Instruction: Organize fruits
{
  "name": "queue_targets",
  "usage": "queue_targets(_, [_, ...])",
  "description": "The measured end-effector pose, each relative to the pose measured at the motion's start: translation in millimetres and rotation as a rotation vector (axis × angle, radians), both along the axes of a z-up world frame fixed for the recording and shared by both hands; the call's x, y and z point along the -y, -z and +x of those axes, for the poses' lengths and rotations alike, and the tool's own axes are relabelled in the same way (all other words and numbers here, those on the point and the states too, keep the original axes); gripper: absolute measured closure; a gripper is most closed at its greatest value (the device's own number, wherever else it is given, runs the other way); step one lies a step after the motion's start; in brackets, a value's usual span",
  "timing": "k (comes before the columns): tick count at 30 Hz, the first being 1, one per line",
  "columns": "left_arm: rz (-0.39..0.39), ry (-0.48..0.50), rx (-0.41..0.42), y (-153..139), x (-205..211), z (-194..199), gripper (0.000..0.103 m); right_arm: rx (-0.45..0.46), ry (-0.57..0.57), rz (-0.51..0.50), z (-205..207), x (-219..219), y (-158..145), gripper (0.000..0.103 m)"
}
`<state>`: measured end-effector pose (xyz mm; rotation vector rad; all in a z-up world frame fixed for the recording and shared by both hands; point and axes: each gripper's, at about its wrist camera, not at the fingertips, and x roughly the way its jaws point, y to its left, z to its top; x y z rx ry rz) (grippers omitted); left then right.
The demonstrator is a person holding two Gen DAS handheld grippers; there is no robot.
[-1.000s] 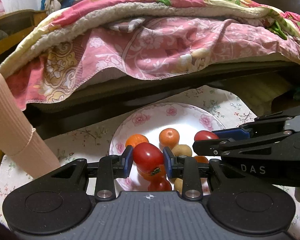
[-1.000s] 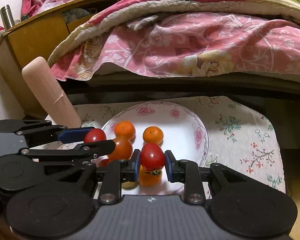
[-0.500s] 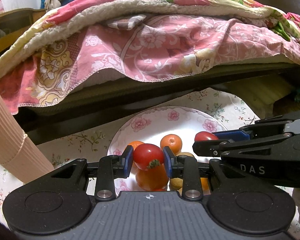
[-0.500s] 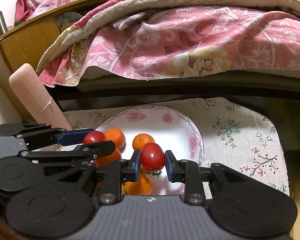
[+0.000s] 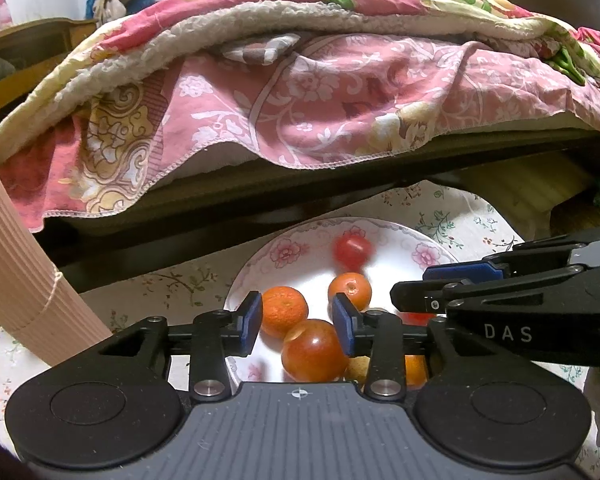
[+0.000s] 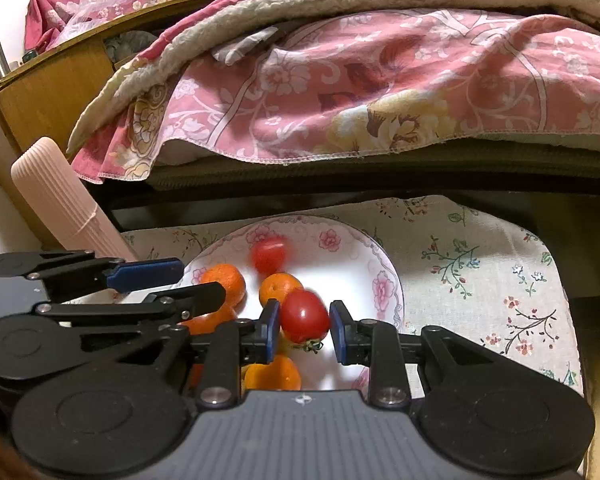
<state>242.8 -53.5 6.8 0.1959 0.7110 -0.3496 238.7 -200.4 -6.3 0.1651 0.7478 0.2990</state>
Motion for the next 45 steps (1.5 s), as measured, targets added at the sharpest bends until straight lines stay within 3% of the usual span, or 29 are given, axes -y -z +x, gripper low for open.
queue_targets(15, [-0.018,-0.003,0.012,-14,-8,-31,0.043,0.009,0.030,-0.006,-18,2,-15,0.070])
queue_targets(25, [-0.052,-0.062,0.029,-19,-20,-76,0.014,-0.015,0.041,-0.038,-58,0,-23,0.070])
queue_targets(33, [-0.089,-0.112,0.019,-21,-32,-106,0.013,-0.032,0.045,-0.022,-105,0,-29,0.070])
queue_targets(38, [-0.063,-0.132,0.057,-23,-33,-129,0.000,-0.040,0.057,-0.018,-130,0,-32,0.070])
queue_targets(45, [-0.072,-0.155,0.078,-31,-32,-154,0.000,-0.030,0.052,0.009,-161,-3,-40,0.069])
